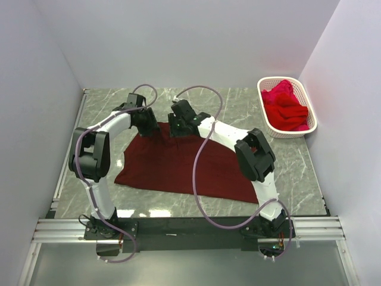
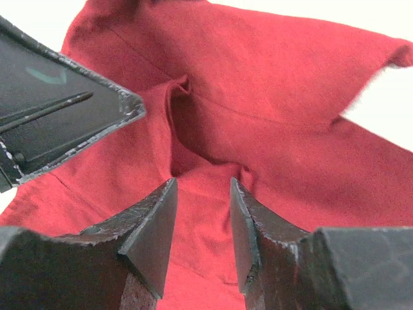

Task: Fold and stack the t-shirts
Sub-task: Fold the tshirt

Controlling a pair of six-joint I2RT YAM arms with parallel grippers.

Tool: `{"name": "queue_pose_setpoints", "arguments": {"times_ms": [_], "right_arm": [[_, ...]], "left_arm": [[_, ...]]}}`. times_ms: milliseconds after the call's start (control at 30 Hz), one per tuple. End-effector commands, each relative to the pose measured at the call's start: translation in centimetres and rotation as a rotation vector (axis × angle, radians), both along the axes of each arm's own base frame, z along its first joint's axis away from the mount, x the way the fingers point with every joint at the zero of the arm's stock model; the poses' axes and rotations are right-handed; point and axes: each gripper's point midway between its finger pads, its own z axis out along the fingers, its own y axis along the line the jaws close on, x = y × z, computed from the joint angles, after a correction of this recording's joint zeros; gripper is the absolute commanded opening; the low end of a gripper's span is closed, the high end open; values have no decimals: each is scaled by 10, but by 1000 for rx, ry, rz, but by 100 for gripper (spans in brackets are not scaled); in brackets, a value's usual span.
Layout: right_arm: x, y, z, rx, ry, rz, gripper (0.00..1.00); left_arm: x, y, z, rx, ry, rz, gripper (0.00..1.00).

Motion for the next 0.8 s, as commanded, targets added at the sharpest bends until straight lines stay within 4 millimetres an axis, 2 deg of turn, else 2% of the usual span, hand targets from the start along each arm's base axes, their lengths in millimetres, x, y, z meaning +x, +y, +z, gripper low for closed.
{"name": "queue_pose_setpoints", "arguments": {"times_ms": [0,167,367,467,600,767], "right_arm": [[8,20,7,44,-20,35,46],[2,29,-8,30,-7,60,47],[2,27,-18,16,3,50,47],[-1,28,-21,19,16,44,40],[-6,29,-23,30,25,43,21],[-18,28,-29,27,39,47,4]], "left_arm": [[9,0,6,30,-23,-64,54],[8,0,-6,47,7,-106,51],[-2,-4,-10,25,22,-153,52],[-7,-6,-12,9,29,-166,51],[-12,-6,-15,12,36,-166,50],[-17,-4,-19,20,46,-161,48]]}}
